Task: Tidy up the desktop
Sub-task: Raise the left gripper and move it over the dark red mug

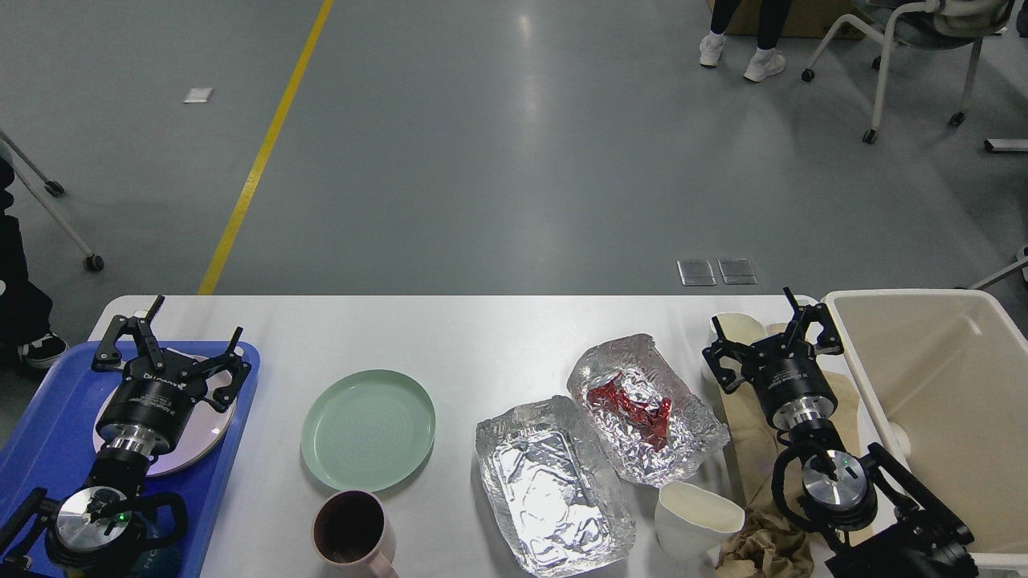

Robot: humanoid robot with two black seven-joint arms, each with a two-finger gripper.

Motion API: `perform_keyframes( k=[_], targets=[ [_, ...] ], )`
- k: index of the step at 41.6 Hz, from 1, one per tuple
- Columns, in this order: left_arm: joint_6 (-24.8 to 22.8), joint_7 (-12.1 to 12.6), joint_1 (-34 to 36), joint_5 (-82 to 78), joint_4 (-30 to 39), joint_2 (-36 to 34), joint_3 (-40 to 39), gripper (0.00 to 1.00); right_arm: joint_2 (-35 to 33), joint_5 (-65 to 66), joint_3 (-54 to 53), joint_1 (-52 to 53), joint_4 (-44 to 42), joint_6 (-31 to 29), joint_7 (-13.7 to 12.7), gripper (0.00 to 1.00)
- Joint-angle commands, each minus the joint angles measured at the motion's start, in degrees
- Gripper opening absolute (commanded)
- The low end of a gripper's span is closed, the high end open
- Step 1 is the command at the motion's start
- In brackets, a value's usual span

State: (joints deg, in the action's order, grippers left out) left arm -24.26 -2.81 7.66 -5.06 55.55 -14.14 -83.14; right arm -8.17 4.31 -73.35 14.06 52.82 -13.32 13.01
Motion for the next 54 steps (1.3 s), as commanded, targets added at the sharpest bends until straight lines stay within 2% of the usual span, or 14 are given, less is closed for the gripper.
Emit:
perform_keyframes(
  k=[1,6,19,23,27,34,37,40,42,44,46,47,50,54],
  targets=[
    [0.0,-0.1,0.1,0.1,0.0,0.2,-0.4,0.97,0.0,0.0,0.0,0.0,0.0,0.1,0.0,1.0],
    [0.0,-1.5,0.1,0.1,0.0,0.0,-0.6,0.97,0.0,0.0,0.0,0.0,0.1,0.1,0.0,1.0],
    [0.1,-1.3,0.4,-0.2,-0.3,-4.2,3.5,0.97,0.0,0.0,0.0,0.0,0.1,0.1,0.0,1.0],
    [0.0,-1.8,0.4,-0.2,-0.2,-10.3,6.2,0.97,0.0,0.0,0.0,0.0,0.1,0.0,0.0,1.0],
    [0.0,-1.9,2.6,-0.2,-0.2,-19.9,17.5,0.97,0.0,0.0,0.0,0.0,0.0,0.1,0.0,1.0],
    [0.0,-1.3,19.1,0.4,-0.4,-31.9,37.9,0.97,0.0,0.0,0.0,0.0,0.1,0.1,0.0,1.0],
    [0.1,-1.3,31.6,0.5,-0.5,-36.1,55.4,0.97,0.0,0.0,0.0,0.0,0.1,0.1,0.0,1.0],
    [-0.3,-1.4,40.0,0.2,-0.4,-37.5,68.5,0.97,0.0,0.0,0.0,0.0,0.1,0.1,0.0,1.0],
    [-3.3,-1.4,50.0,0.3,-0.3,-38.3,80.9,0.97,0.0,0.0,0.0,0.0,0.1,0.0,0.0,1.0],
    [-8.0,-1.9,59.7,0.4,-0.4,-38.2,92.6,0.97,0.0,0.0,0.0,0.0,0.1,0.1,0.0,1.0],
    [-9.8,-2.1,65.8,0.3,-0.4,-37.9,100.1,0.97,0.0,0.0,0.0,0.0,0.1,0.0,0.0,1.0],
    [-10.8,-2.1,71.6,0.4,-0.4,-37.1,105.8,0.97,0.0,0.0,0.0,0.0,0.1,0.0,0.0,1.0],
    [-10.6,-2.0,78.3,0.4,-0.6,-34.6,111.6,0.97,0.0,0.0,0.0,0.0,0.1,0.0,0.0,1.0],
    [-10.5,-1.2,81.8,0.2,-1.5,-29.7,117.3,0.97,0.0,0.0,0.0,0.0,0.1,0.0,0.0,1.0]
  ],
)
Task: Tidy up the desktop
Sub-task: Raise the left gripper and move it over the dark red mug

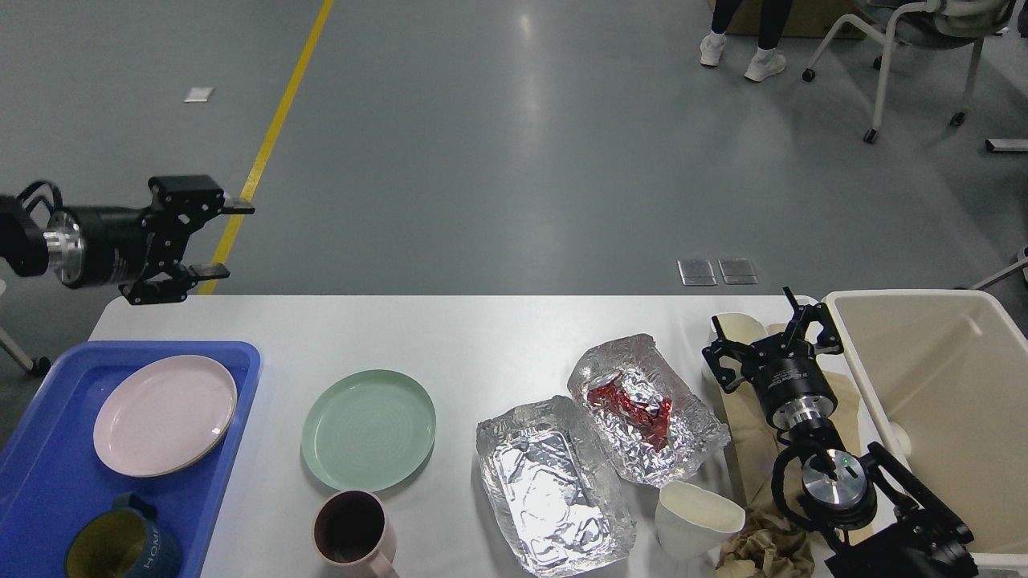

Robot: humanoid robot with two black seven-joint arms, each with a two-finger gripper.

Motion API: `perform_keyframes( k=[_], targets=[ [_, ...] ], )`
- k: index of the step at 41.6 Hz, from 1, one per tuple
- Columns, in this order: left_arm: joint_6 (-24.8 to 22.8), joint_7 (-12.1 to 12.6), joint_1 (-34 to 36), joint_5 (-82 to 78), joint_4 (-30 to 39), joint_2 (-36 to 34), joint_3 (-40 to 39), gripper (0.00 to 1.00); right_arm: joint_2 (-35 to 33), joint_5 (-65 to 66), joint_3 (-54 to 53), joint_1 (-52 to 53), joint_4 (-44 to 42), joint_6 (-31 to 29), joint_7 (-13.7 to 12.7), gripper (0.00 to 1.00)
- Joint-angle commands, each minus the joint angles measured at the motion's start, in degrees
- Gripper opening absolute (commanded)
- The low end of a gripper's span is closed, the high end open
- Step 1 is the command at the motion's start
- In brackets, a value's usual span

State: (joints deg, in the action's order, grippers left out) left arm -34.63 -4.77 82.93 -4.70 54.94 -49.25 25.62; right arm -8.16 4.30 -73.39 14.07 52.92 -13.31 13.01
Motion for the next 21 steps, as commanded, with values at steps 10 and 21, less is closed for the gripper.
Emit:
perform_keyframes(
  k=[10,21],
  targets=[
    [-1.1,-0.1,22.1,1.0,1.9,16.8,32.0,0.97,0.0,0.0,0.1,0.0,-0.1,0.0,0.0,1.0],
    [0.4,-0.1,39.7,2.8,17.9,29.3,45.8,0.96,0.0,0.0,0.1,0.0,0.0,0.0,0.0,1.0]
  ],
)
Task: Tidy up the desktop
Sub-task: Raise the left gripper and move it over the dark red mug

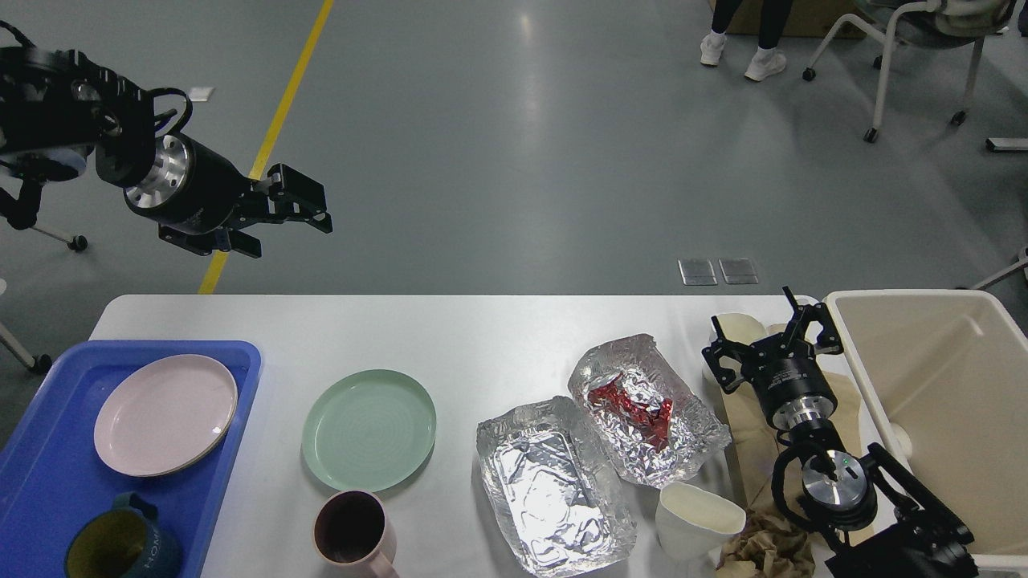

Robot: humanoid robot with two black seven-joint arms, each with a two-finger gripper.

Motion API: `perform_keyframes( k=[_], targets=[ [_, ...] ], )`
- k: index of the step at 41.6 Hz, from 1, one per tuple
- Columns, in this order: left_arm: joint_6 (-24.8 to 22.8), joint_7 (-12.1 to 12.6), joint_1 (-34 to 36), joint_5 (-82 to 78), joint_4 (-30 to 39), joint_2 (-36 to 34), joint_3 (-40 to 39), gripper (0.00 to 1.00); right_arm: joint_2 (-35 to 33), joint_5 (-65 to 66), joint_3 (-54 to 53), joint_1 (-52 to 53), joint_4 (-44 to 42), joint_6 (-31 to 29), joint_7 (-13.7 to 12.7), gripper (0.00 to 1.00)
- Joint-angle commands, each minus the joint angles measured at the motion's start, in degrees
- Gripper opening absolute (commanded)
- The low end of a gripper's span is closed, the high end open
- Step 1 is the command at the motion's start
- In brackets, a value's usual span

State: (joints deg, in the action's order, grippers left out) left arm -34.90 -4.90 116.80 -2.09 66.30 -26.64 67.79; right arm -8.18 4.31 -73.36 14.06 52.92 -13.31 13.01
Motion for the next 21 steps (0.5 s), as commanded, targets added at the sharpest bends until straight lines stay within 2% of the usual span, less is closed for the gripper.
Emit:
perform_keyframes(
  k=[1,6,11,14,21],
  targets=[
    [0.8,0.1,6.7,0.1,7.5,7.9,4.8,0.96,0.0,0.0,0.0,0.0,-0.1,0.0,0.0,1.0],
    [0.0,0.2,12.1,0.1,11.7,12.5,7.5,0.97,0.0,0.0,0.0,0.0,-0.1,0.0,0.0,1.0],
    [-1.0,0.2,13.5,0.2,12.5,14.9,8.1,0.97,0.0,0.0,0.1,0.0,-0.1,0.0,0.0,1.0],
    [-3.1,0.4,14.9,0.6,12.8,17.2,9.4,0.97,0.0,0.0,0.1,0.0,-0.1,0.0,0.0,1.0],
    [-4.0,1.1,18.6,8.1,19.1,18.9,9.8,0.96,0.0,0.0,0.1,0.0,-0.1,0.0,0.0,1.0]
  ],
)
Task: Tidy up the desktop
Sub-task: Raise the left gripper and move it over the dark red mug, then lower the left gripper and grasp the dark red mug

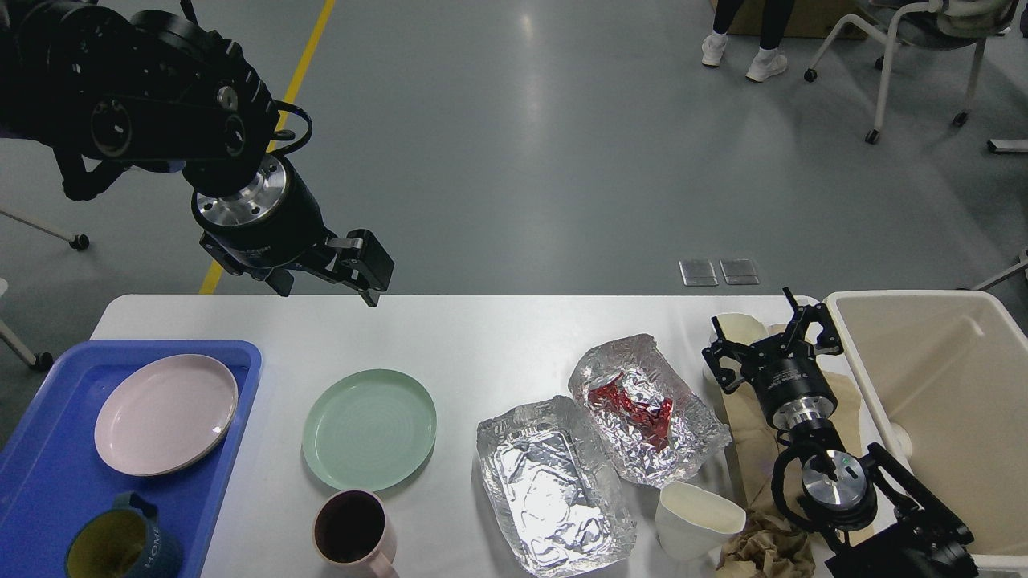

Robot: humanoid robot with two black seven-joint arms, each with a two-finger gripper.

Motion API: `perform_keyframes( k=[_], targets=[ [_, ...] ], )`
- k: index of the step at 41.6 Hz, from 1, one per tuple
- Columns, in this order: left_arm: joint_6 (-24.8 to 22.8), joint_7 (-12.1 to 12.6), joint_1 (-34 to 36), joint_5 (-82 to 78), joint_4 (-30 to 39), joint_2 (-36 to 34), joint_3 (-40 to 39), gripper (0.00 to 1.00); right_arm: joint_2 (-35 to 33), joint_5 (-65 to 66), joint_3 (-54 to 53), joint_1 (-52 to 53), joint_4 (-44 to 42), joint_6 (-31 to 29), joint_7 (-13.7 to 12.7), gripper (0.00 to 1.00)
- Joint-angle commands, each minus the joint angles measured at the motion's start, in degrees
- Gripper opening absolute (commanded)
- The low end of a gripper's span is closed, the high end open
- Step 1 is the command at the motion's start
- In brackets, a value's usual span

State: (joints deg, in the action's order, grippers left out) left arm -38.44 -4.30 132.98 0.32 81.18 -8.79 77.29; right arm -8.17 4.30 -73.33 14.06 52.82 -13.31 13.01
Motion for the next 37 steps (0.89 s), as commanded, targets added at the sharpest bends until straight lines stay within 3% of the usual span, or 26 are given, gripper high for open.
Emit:
perform_keyframes(
  k=[1,3,4,8,12,28,37],
  targets=[
    [-0.5,1.0,2.5,7.0,5.0,1.5,0.3,0.96,0.0,0.0,0.0,0.0,0.0,0.0,0.0,1.0],
    [-0.3,2.6,2.8,9.2,6.2,2.5,0.3,0.96,0.0,0.0,0.0,0.0,0.0,0.0,0.0,1.0],
    [-0.1,5.2,3.0,11.6,6.9,3.7,0.3,0.96,0.0,0.0,0.0,0.0,0.0,0.0,0.0,1.0],
    [0.6,11.1,2.4,17.1,8.0,4.4,0.0,0.96,0.0,0.0,0.0,0.0,0.0,0.0,0.0,1.0],
    [3.6,14.2,1.1,19.9,8.2,4.6,0.3,0.96,0.0,0.0,-0.1,0.0,0.0,0.0,0.0,1.0],
    [4.6,12.9,-9.7,19.5,8.4,4.0,0.5,0.96,0.0,0.0,0.0,0.0,0.1,0.0,0.0,1.0],
    [8.5,13.1,-17.7,17.2,8.4,5.9,0.1,0.95,0.0,0.0,-0.1,0.0,0.1,0.0,0.0,1.0]
  ],
)
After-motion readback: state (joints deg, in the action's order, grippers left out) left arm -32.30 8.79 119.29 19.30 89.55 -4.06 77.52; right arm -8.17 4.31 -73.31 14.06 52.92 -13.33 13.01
